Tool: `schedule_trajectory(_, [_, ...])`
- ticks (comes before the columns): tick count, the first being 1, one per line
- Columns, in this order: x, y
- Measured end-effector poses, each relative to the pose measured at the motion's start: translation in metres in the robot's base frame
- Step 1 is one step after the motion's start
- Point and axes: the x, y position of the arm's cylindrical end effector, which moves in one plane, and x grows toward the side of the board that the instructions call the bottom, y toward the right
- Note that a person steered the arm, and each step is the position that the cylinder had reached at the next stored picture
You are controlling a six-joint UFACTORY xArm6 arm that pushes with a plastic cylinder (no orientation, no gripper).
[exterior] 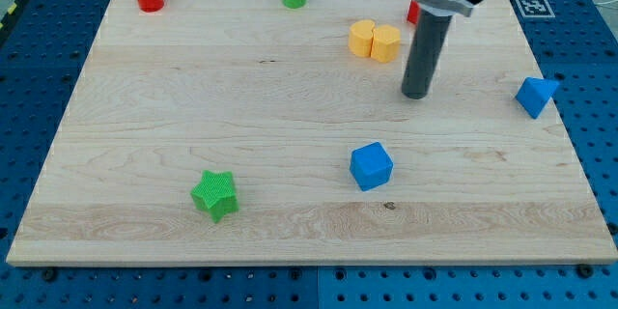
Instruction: Nudge blue triangle a bit right
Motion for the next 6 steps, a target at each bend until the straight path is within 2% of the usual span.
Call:
schedule_trajectory(4, [0.0,0.075])
schedule_trajectory(6, [-0.014,0.109])
